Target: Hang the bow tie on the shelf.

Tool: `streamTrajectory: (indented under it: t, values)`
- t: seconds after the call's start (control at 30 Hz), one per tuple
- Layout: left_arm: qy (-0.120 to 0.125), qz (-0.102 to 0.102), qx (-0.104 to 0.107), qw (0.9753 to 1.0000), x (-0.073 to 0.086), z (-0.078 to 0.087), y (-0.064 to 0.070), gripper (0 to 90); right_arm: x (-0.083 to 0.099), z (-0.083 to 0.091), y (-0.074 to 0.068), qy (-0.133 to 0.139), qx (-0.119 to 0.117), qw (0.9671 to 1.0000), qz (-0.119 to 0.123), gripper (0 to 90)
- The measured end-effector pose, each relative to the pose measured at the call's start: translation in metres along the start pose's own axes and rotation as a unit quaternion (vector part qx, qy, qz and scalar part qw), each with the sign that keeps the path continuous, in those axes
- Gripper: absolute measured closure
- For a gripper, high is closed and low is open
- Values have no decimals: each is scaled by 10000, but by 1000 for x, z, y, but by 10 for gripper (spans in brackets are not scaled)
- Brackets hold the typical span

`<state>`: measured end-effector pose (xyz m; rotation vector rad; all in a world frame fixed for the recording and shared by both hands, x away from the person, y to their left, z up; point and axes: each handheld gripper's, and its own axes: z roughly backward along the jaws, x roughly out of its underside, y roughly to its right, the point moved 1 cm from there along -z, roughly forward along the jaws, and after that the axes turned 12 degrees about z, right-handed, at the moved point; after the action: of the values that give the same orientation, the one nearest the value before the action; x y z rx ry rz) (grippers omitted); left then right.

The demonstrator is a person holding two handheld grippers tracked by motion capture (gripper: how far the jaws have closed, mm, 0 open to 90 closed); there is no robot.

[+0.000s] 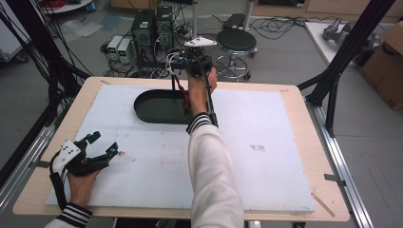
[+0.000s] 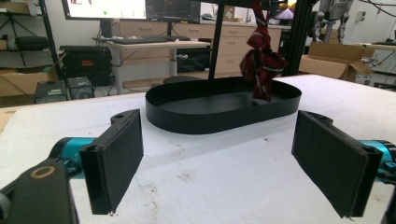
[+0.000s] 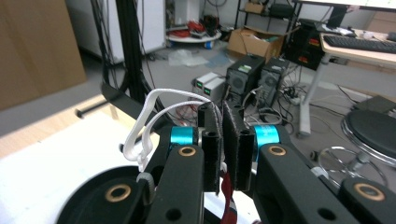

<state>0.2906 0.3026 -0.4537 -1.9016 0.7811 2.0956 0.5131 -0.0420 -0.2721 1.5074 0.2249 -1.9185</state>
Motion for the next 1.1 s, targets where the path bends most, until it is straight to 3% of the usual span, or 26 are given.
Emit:
streamTrajectory:
  t: [0.33, 0.5, 0.67, 0.83, 1.0, 1.07, 1.1]
  values:
    - [0, -1, 5, 10000, 0, 0, 0, 169, 8, -9, 2, -365, -35, 9989, 294, 858]
    - [13, -5, 15, 10000, 0, 0, 0, 169, 14, -14, 3, -699, -96, 9961, 537, 856]
    - [11, -5, 9, 10000, 0, 0, 0, 169, 15, -14, 4, -741, -129, 9945, 727, 819]
    - [38, -20, -11, 10000, 0, 0, 1, 169, 15, -14, 6, -818, 27, 9929, 867, 655]
    - [25, -37, -36, 10000, 0, -1, 2, 169, 16, -8, 10, -685, 146, 9955, 632, 361]
    - [5, -41, -38, 10000, 0, 0, 1, 169, 16, 3, 14, -387, 20, 9985, 391, 161]
    - [7, -40, -37, 10000, 0, 0, 1, 169, 16, 3, 14, -387, 20, 9985, 391, 161]
